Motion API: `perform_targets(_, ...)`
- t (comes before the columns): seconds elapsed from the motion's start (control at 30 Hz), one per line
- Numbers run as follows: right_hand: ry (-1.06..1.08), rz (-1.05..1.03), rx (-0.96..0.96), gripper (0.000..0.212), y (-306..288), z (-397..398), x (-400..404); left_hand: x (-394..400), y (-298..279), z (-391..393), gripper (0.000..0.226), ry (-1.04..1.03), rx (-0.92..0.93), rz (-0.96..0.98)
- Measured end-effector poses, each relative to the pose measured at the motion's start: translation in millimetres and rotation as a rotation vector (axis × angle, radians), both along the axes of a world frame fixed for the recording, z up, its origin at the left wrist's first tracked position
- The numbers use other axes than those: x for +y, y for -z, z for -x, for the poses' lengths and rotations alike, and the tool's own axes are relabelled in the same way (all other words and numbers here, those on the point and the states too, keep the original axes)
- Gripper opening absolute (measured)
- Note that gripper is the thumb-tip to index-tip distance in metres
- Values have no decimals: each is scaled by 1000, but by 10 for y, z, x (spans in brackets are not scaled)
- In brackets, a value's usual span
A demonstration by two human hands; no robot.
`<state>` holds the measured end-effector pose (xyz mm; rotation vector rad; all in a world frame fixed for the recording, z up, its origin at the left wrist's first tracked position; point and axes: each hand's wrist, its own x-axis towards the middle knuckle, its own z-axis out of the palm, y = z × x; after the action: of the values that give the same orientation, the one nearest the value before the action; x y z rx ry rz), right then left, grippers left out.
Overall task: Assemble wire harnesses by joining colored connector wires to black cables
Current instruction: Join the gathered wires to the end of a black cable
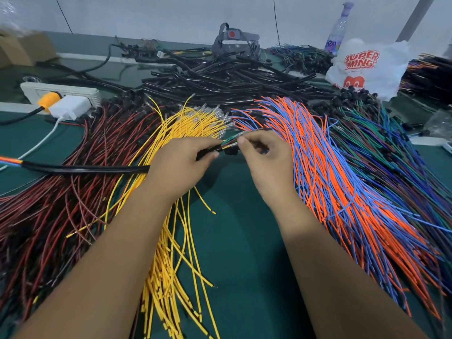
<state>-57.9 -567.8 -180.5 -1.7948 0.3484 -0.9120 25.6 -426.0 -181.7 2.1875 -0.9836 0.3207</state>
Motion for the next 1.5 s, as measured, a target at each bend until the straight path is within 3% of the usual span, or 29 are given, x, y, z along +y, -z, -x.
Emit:
perform_targets(0.17, 6, 128, -12, 18, 37, -10, 14, 7, -2, -22, 24, -7, 103, 7)
perform_targets(0.33, 12, 186, 6, 20, 50, -23, 19, -14, -10, -24, 23, -27, 197, 162)
perform_targets(0.63, 44, 70, 58, 16, 11, -9, -7, -8, -5, -3, 24, 27, 215, 230)
perform_targets(0.83, -1, -174, -8, 19, -44, 9, -25, -14, -58, 16, 29, 64, 257, 277)
perform_targets(1.03, -49, -113, 34, 27, -52, 8, -9, -25, -55, 31, 26, 71, 296, 247)
perform_targets(1.27, -67, -26, 33, 19, -47, 2, 41, -35, -36, 36, 23, 56, 257, 184)
perform_targets(1.37, -24, -152, -20, 23, -46, -12, 69, -58, -43, 63, 20, 25, 185, 206)
perform_targets(1.47, -45, -557, -143, 24, -70, -10, 62, -76, -68, 91, 22, 3, 139, 244)
perform_targets(1.5, -43, -608, -167, 24, -73, -7, 48, -79, -75, 98, 22, 5, 126, 245)
